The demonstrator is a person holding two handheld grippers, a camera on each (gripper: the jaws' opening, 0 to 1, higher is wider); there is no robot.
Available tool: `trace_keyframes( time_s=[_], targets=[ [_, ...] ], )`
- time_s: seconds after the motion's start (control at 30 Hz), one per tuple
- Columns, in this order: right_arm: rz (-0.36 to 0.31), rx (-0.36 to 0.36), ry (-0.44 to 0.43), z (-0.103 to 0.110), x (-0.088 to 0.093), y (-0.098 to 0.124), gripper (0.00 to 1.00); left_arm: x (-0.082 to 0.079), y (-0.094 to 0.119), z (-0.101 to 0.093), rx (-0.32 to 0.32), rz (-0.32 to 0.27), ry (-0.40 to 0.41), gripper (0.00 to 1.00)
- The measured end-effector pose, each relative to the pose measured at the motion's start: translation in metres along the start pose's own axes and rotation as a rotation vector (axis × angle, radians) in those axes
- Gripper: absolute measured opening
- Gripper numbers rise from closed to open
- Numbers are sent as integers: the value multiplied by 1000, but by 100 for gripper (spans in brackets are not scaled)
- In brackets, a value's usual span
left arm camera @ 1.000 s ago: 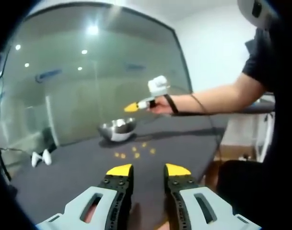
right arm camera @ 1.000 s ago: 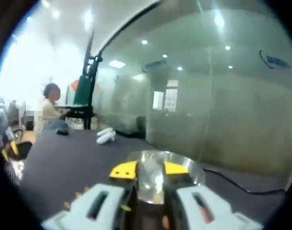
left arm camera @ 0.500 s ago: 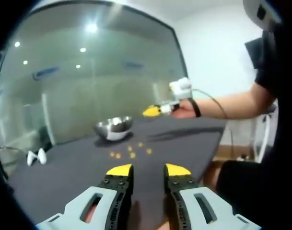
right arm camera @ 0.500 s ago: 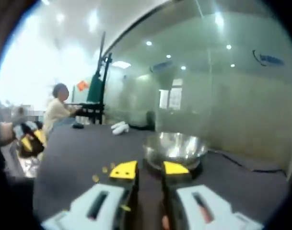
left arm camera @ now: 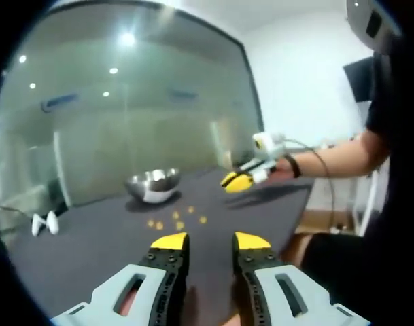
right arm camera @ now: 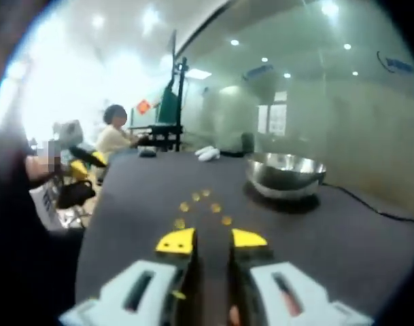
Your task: Pick up the QQ candy scattered on the table and place it into the stainless steel bowl on the table
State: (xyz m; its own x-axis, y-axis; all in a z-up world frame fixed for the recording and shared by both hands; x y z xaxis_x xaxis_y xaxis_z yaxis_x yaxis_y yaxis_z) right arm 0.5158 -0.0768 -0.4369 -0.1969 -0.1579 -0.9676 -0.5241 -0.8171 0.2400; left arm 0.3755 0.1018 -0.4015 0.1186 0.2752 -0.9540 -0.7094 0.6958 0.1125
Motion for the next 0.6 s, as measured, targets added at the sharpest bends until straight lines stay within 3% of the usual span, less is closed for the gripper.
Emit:
trace_keyframes(
  time_s=[0.2, 0.6],
  targets=[
    [70, -78, -2, 14, 17, -19, 20, 0, 2, -5, 28, 10, -9, 27],
    [135, -205, 59, 45, 18, -60, 20, 6, 11, 2, -2, 35, -5, 27]
  ],
)
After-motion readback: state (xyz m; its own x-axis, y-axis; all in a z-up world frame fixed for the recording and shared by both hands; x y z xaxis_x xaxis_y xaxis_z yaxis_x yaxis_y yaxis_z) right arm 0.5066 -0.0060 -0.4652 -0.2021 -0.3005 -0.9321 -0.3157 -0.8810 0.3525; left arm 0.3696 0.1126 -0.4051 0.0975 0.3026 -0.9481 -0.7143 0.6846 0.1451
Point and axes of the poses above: the point that each gripper's makers call its tool centre point, and the gripper's own axes: y roughly backward along the fingers, z roughly to its left, x roughly out of its underside, the point moved 1 cm from there along y, roughly backward along the fingers, and after that the axes turned 9 degrees about -y, right-handed, at the moved point
